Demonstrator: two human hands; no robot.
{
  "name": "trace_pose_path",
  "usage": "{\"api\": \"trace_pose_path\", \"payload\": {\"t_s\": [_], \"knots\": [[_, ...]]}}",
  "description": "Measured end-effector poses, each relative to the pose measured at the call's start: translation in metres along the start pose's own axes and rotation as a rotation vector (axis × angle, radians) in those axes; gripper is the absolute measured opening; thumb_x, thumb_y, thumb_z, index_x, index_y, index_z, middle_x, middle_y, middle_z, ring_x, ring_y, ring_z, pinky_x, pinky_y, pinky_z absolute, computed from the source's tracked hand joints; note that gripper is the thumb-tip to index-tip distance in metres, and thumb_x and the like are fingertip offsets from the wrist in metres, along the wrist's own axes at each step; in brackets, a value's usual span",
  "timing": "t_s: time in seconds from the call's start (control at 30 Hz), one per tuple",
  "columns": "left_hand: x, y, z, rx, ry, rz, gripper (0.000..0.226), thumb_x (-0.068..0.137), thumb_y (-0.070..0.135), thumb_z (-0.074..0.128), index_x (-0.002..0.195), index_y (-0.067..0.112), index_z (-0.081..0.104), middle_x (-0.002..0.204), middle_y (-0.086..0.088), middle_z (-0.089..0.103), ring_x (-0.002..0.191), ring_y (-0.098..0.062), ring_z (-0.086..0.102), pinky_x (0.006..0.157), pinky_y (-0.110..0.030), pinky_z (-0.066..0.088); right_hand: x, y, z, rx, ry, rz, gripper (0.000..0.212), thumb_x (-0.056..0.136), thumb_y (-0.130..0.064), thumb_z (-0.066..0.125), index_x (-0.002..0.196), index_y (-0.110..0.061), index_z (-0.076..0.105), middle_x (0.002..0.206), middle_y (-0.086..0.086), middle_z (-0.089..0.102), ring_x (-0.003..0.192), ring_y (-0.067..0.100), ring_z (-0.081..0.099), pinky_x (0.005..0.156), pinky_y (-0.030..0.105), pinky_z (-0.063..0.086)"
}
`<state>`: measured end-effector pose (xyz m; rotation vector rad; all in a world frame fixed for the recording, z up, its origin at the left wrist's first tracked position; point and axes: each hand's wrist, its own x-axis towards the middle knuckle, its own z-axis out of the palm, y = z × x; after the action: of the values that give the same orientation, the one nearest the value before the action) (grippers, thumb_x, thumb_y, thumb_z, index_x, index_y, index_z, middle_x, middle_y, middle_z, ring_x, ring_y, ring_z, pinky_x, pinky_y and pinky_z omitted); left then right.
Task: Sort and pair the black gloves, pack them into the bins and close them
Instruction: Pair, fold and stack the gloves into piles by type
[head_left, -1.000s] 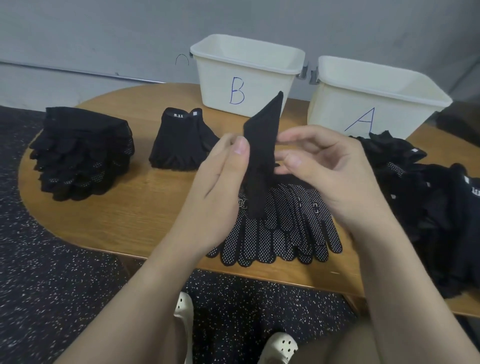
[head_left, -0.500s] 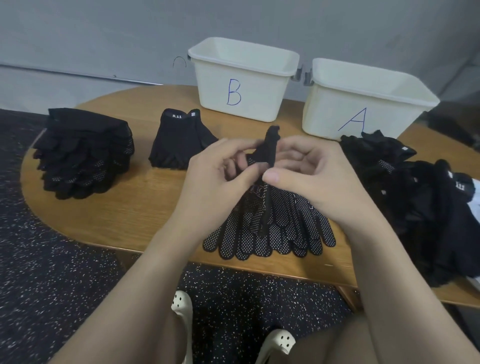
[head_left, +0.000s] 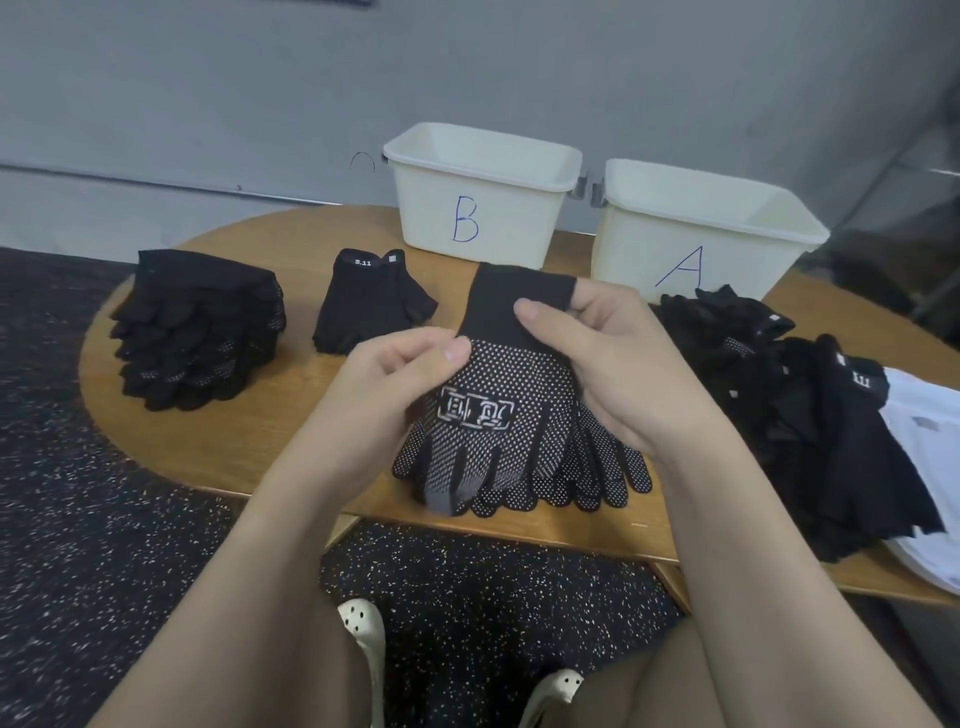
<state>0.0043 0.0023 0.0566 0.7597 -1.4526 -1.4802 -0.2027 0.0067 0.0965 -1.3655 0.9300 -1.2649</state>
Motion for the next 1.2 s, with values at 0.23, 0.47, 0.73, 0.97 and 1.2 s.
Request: {"api": "trace_pose_path", "payload": {"t_s": [0.23, 0.47, 0.73, 0.97, 1.2], "knots": [[-0.009, -0.014, -0.015, 0.061, 0.190, -0.086, 0.014, 0.090, 0.025, 0.075, 0.090, 0.011, 0.079, 0.093, -0.009, 0.079, 0.082, -0.018, 0.076, 0.068, -0.024, 0.058, 0.002, 0.012, -0.004, -0.247, -0.168, 0.068, 0.025, 0.102, -0.019, 0.064, 0.093, -0.035, 0.081, 0.077, -0.002, 0.076, 0.068, 0.008, 0.070, 0.058, 0.023, 0.056], [0.022, -0.048, -0.019, 0.546, 0.318, -0.165, 0.018, 0.099, 0.024, 0.068, 0.085, 0.020, 0.078, 0.083, 0.013, 0.079, 0.077, -0.003, 0.075, 0.071, -0.023, 0.059, 0.038, 0.056, -0.018, -0.515, 0.016, 0.143, 0.039, 0.101, -0.027, 0.066, 0.070, -0.006, 0.054, 0.048, -0.005, 0.054, 0.046, 0.010, 0.056, 0.052, 0.023, 0.049], [0.046, -0.062, -0.022, 0.857, 0.385, -0.210, 0.014, 0.095, 0.038, 0.071, 0.085, 0.030, 0.075, 0.079, 0.016, 0.075, 0.074, 0.001, 0.069, 0.067, -0.022, 0.053, 0.068, 0.073, -0.032, -0.610, 0.056, 0.233, 0.042, 0.101, -0.031, 0.066, 0.068, -0.014, 0.046, 0.048, -0.005, 0.057, 0.038, 0.012, 0.051, 0.042, 0.020, 0.042], [0.044, -0.064, -0.019, 1.027, 0.415, -0.230, 0.018, 0.092, 0.043, 0.071, 0.080, 0.029, 0.074, 0.070, 0.014, 0.070, 0.070, -0.004, 0.065, 0.066, -0.033, 0.059, 0.067, 0.077, -0.033, -0.741, 0.045, 0.304, 0.018, 0.099, -0.030, 0.068, 0.088, -0.017, 0.067, 0.054, -0.005, 0.068, 0.034, 0.001, 0.054, 0.037, 0.013, 0.039], [0.038, -0.063, -0.018, 1.039, 0.444, -0.199, 0.023, 0.095, 0.044, 0.067, 0.073, 0.036, 0.066, 0.066, 0.017, 0.065, 0.065, 0.001, 0.060, 0.055, -0.022, 0.044, 0.060, 0.072, -0.034, -0.716, 0.027, 0.342, 0.024, 0.098, -0.044, 0.065, 0.090, -0.022, 0.072, 0.054, -0.006, 0.069, 0.037, 0.000, 0.052, 0.042, 0.014, 0.042]]}}
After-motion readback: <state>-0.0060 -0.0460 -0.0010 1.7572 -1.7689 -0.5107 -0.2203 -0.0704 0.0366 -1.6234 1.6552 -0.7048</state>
